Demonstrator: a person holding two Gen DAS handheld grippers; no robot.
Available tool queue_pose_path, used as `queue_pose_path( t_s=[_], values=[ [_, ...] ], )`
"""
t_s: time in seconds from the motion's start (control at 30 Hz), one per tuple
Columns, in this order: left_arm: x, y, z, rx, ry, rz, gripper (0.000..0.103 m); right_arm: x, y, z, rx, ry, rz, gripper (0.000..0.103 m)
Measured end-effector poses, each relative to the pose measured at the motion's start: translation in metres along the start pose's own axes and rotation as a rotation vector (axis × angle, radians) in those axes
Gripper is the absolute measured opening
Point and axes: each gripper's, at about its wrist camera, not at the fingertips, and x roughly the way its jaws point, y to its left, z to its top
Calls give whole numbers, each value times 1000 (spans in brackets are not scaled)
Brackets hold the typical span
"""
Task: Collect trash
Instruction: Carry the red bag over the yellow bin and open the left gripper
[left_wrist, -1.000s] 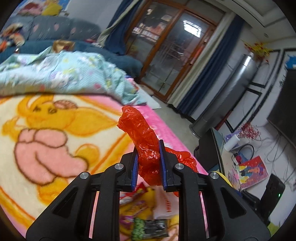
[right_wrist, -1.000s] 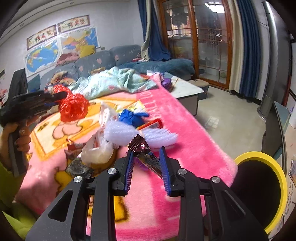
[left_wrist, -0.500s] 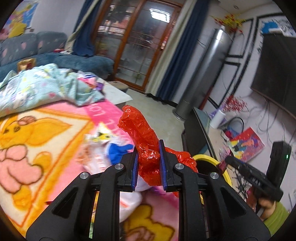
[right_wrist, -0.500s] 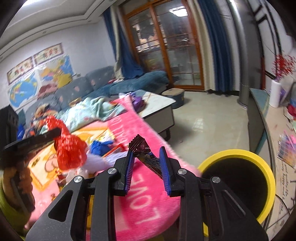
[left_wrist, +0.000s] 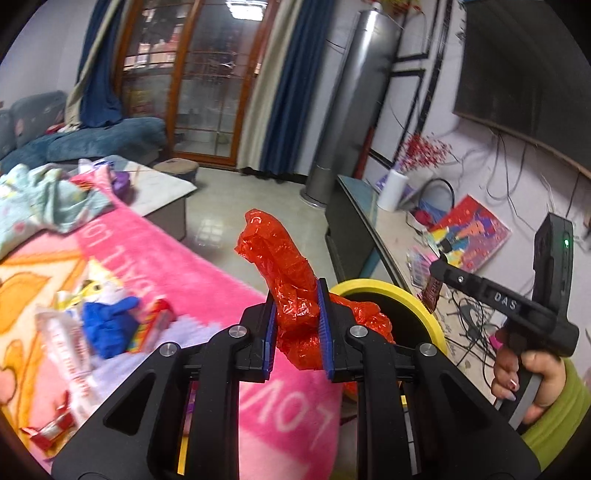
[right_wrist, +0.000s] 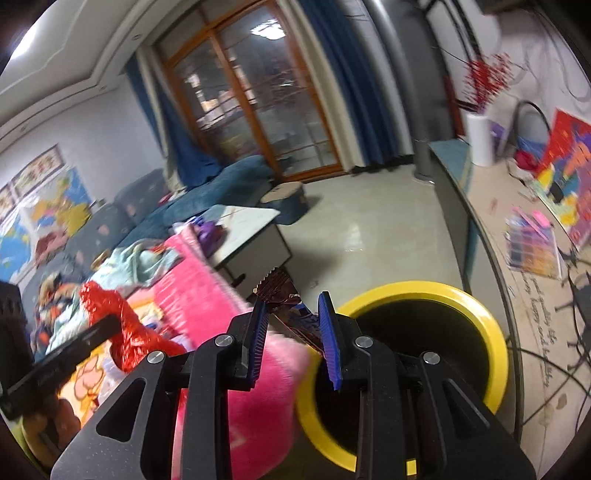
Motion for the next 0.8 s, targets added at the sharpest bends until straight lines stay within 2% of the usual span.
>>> queue_pose_path(
  t_s=[0.2,0.57,0.63,0.7,0.73,0.8],
  values=[
    [35,-27,-6,33,36,-26,13,2,-42,-1,96,5,-41,26],
    [89,-62,-24,88,101,-55,14,26,-91,-16,256,86,-31,27],
    [96,-63,-27,93,115,-61,18,31,-93,-20,257,98,-37,28],
    [104,-65,-28,95,126,-64,33,34,-96,-23,258,104,-54,32],
    [106,-64,-29,94,133,-68,37,36,-97,-24,254,107,-70,34],
    [109,-61,-30,88,142,-69,50,37,-99,-24,240,107,-98,44]
  ],
)
